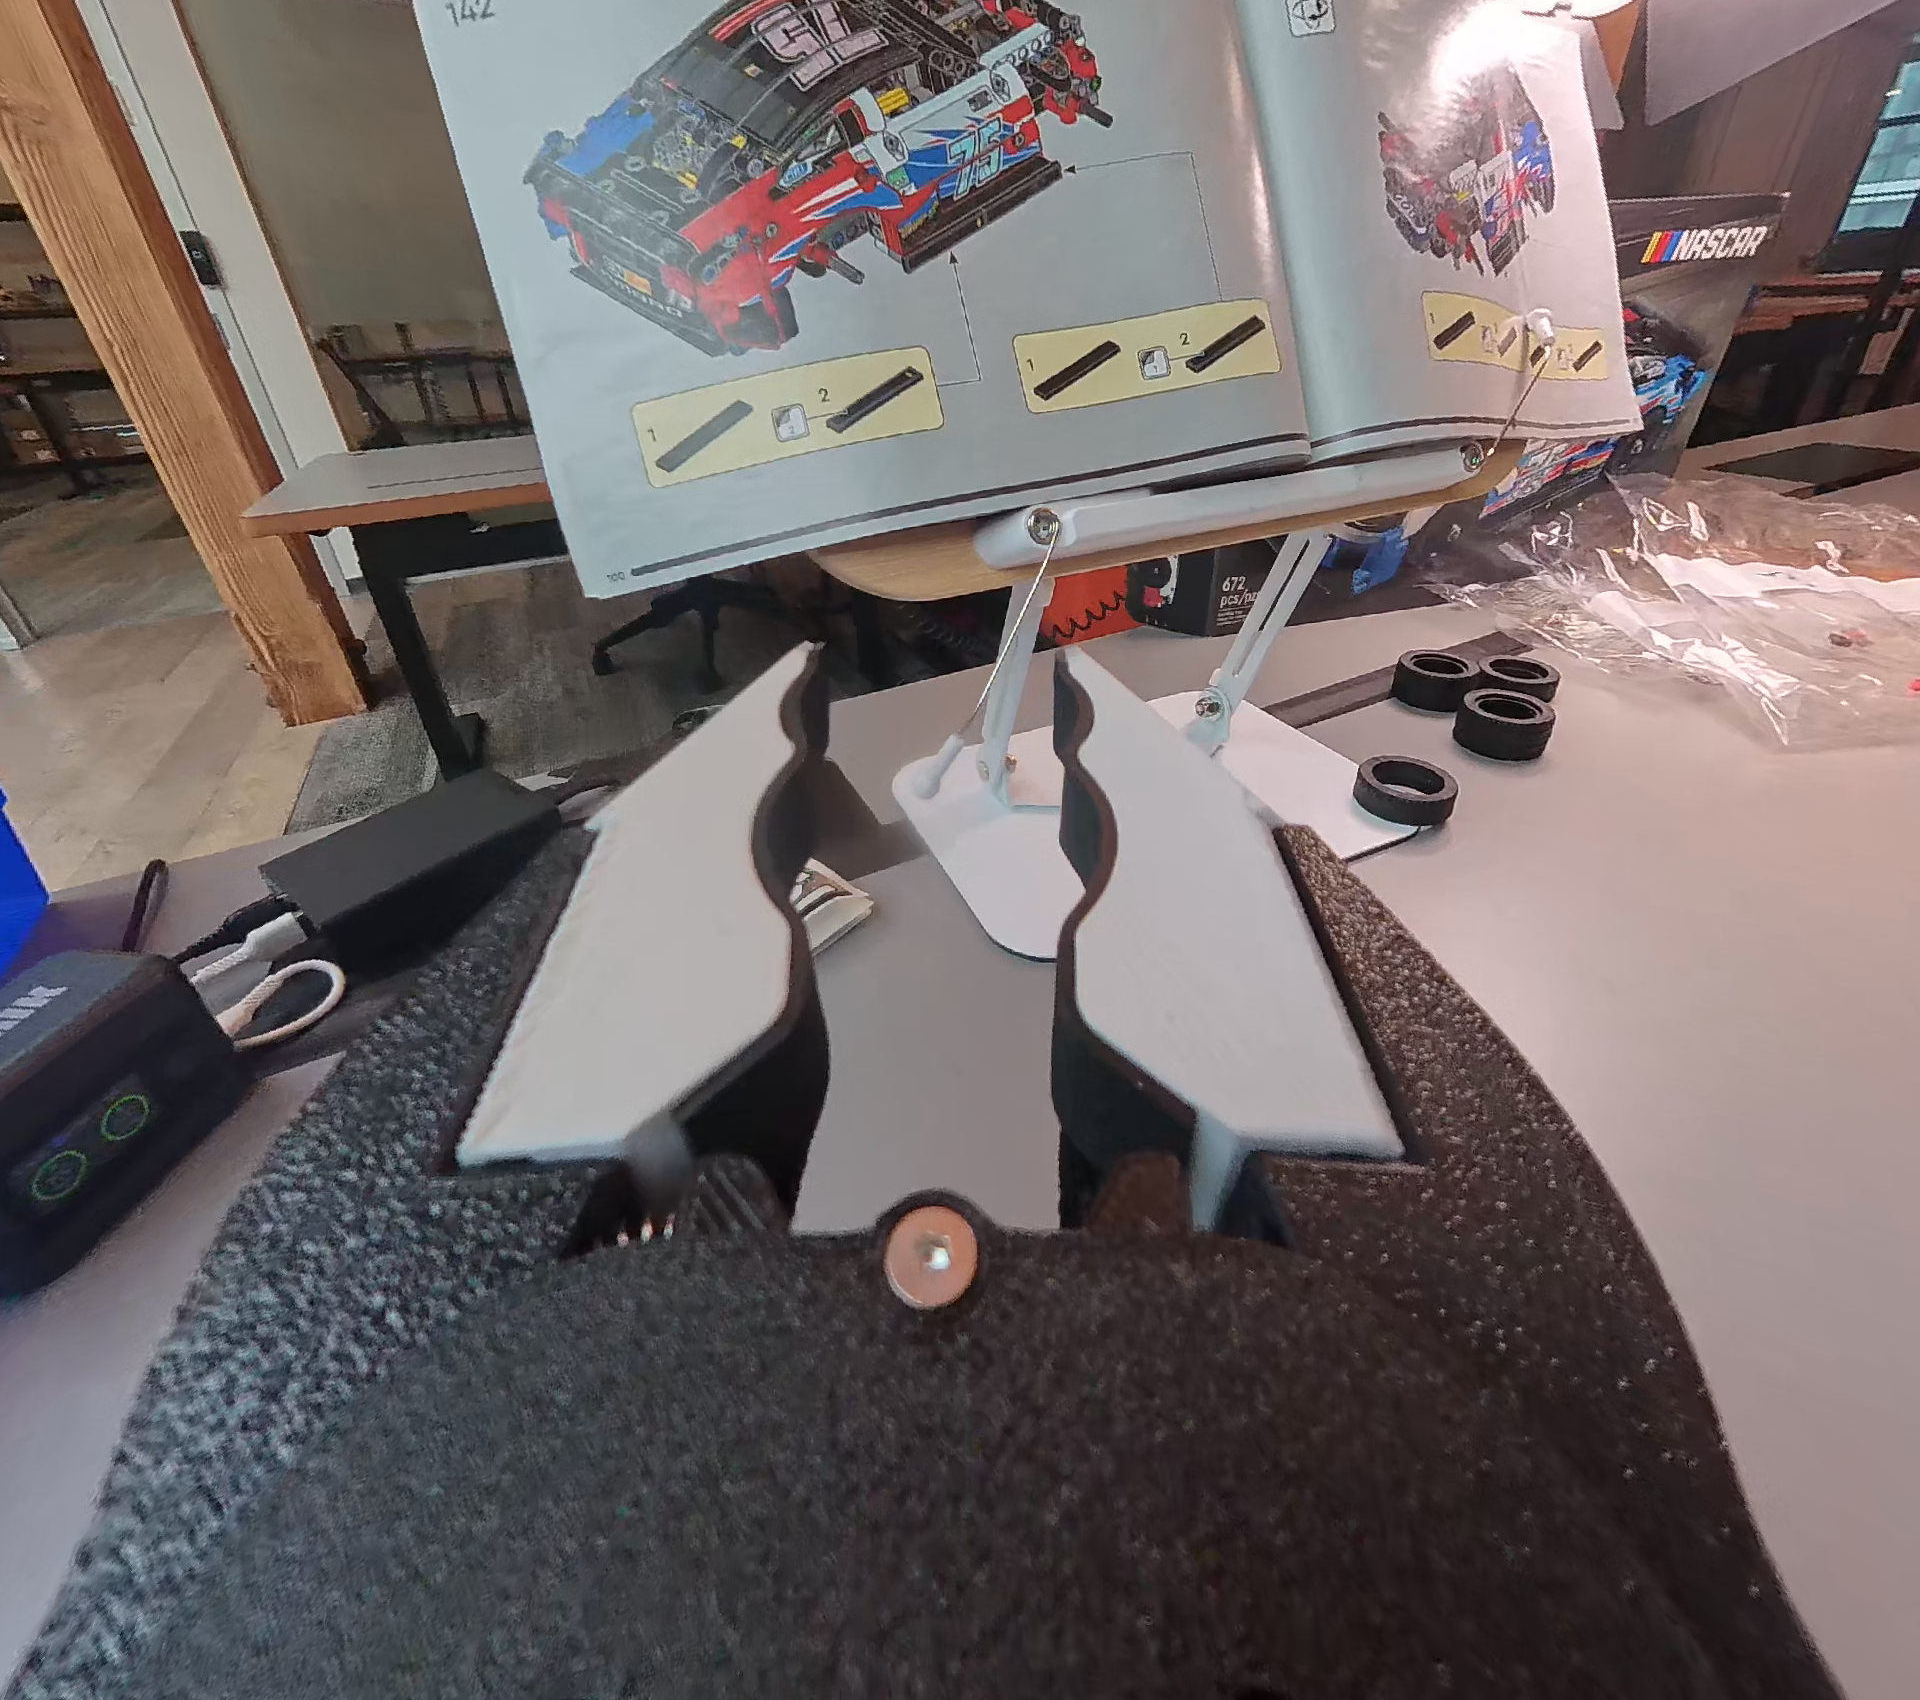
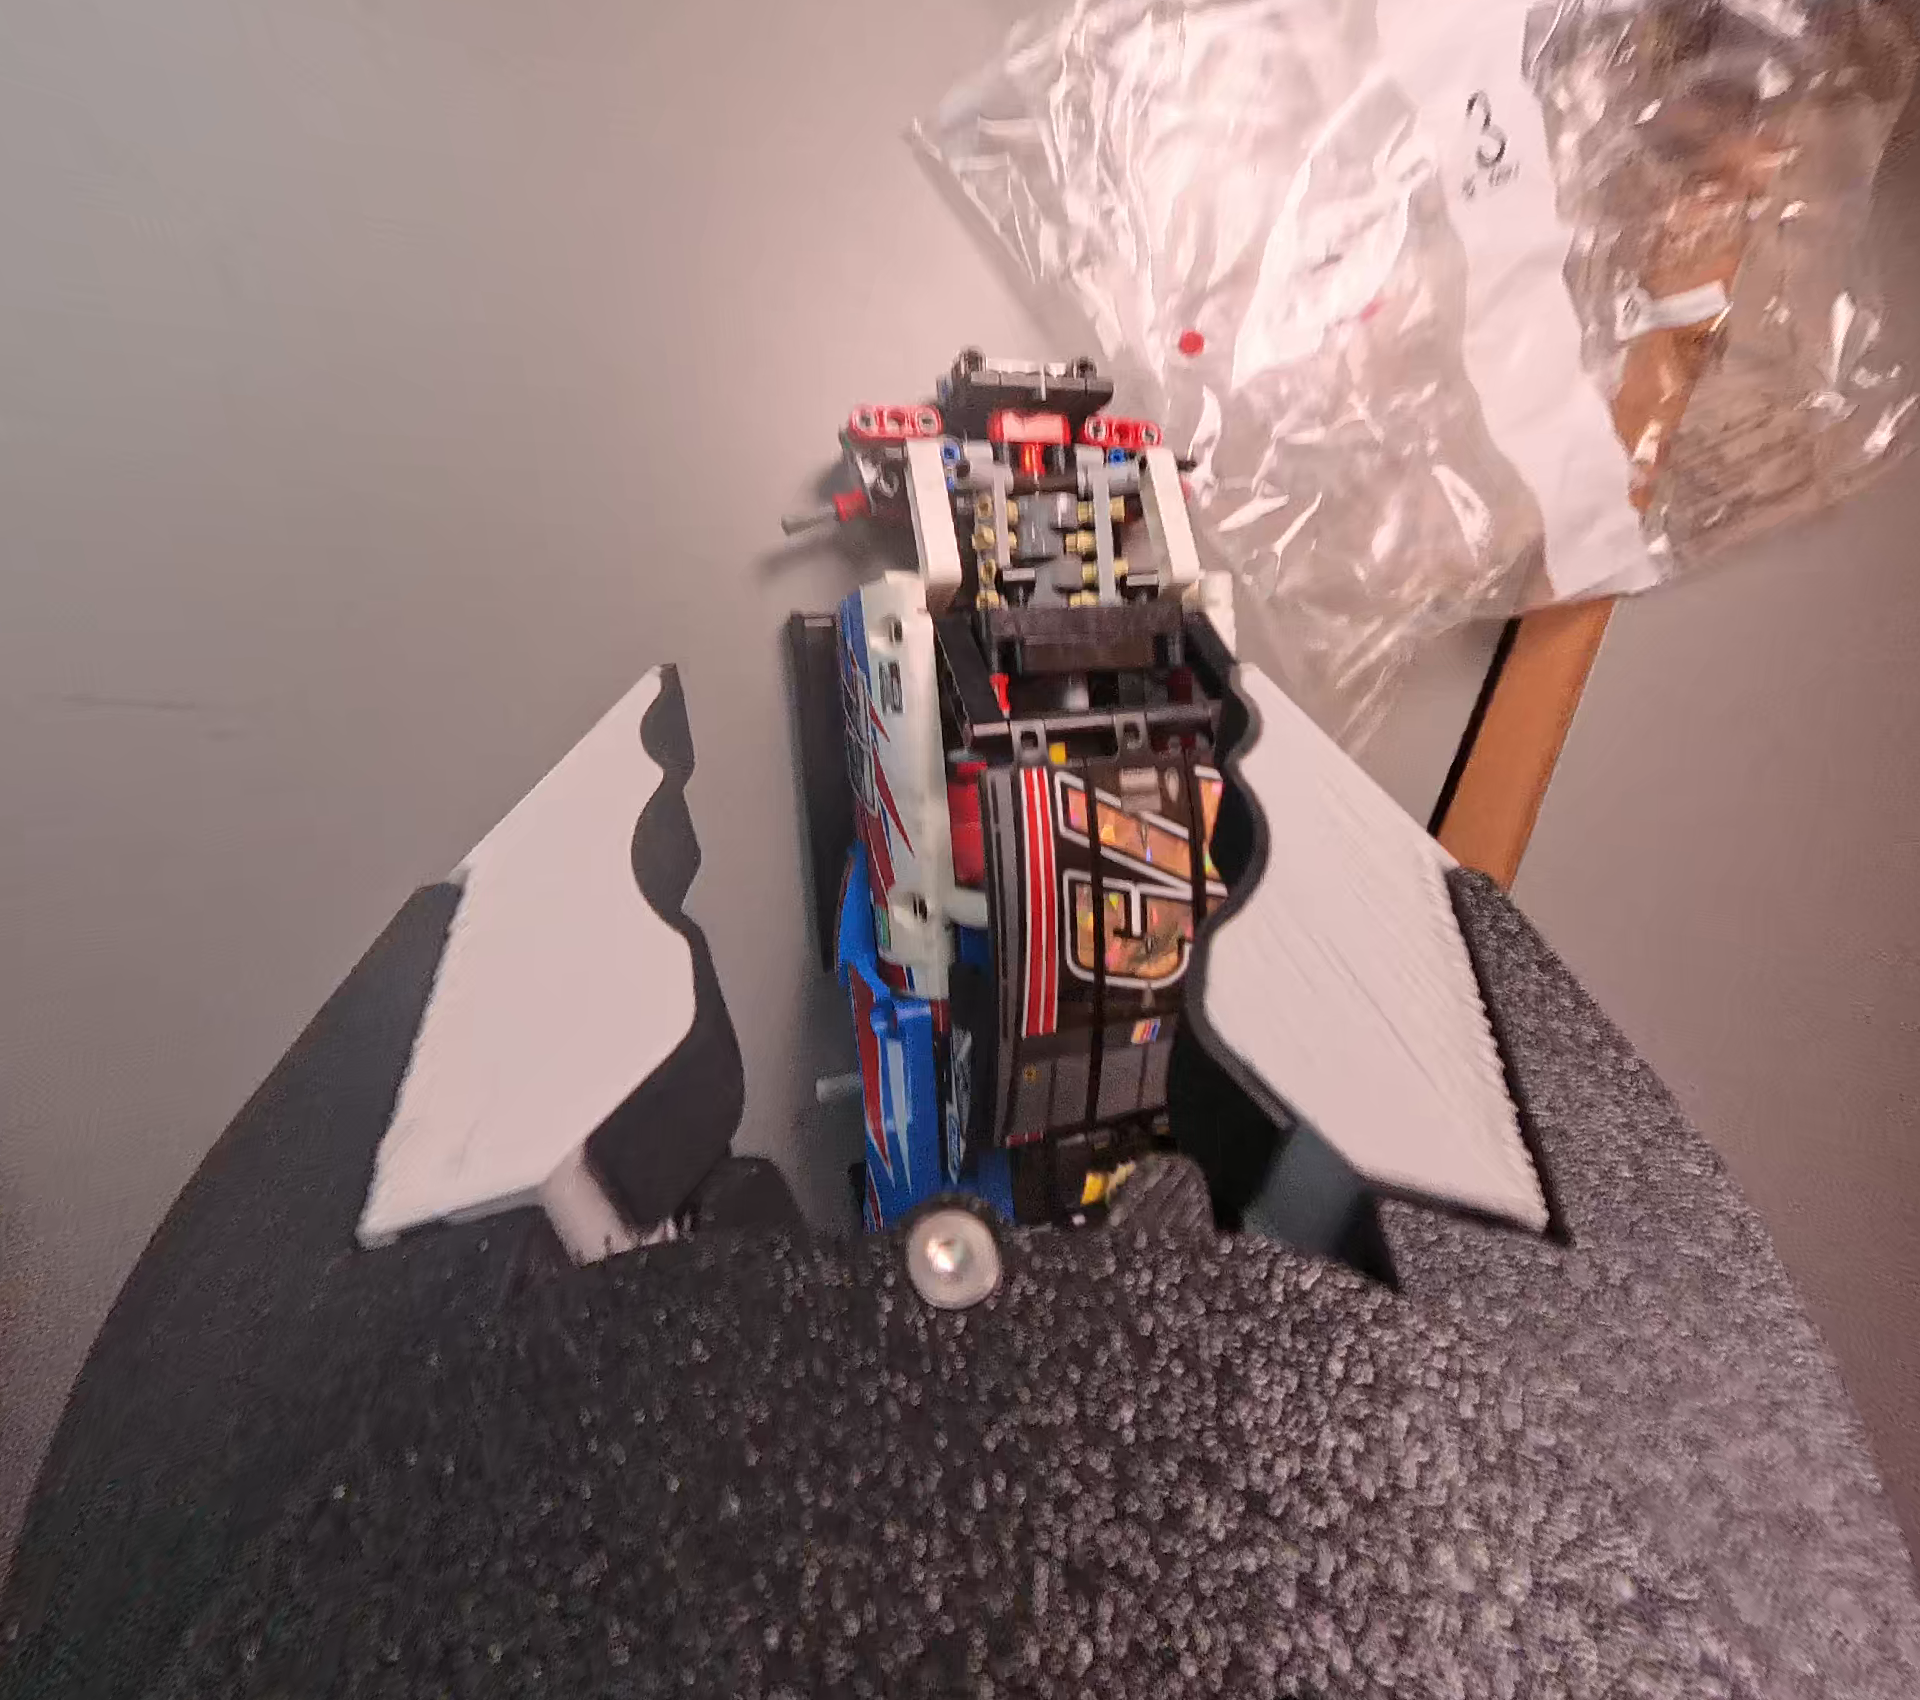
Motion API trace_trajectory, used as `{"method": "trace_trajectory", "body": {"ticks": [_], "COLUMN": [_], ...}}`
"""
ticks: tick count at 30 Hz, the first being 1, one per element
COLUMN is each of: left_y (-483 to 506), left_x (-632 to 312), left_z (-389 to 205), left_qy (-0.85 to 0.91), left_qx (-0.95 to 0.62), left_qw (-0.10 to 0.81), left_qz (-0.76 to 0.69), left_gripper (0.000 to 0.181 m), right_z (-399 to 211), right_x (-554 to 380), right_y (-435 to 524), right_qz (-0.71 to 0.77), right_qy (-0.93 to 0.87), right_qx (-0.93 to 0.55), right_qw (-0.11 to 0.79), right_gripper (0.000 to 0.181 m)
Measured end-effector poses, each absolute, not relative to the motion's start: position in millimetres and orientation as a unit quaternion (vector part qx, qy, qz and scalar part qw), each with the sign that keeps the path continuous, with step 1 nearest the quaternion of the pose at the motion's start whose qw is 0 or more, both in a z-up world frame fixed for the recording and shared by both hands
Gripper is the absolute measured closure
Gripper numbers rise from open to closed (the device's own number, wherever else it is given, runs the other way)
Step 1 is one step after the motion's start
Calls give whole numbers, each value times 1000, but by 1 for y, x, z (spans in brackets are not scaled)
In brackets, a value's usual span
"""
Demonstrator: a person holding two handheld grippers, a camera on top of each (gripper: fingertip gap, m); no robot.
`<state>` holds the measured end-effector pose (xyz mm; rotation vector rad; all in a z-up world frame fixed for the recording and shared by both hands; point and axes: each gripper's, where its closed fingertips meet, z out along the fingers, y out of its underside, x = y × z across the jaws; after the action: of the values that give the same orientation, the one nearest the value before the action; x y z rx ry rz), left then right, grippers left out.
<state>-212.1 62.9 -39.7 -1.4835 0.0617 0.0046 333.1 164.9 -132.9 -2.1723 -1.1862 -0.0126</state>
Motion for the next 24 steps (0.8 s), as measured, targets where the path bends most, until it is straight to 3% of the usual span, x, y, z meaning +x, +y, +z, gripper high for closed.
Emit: {"method": "trace_trajectory", "body": {"ticks": [3,11,15,24], "left_y": [64,53,50,51], "left_x": [-208,-221,-231,-225], "left_z": [-42,-37,-38,-37], "left_qy": [35,29,13,22], "left_qx": [-679,-677,-676,-676], "left_qw": [733,735,736,736], "left_qz": [4,26,20,19], "left_gripper": [138,138,139,139], "right_z": [-159,-146,-173,-174], "right_x": [357,371,388,392], "right_y": [157,173,170,178], "right_qz": [-4,-41,-58,-49], "right_qy": [-455,-456,-460,-471], "right_qx": [-849,-850,-864,-860], "right_qw": [269,262,197,189], "right_gripper": [71,76,63,80]}}
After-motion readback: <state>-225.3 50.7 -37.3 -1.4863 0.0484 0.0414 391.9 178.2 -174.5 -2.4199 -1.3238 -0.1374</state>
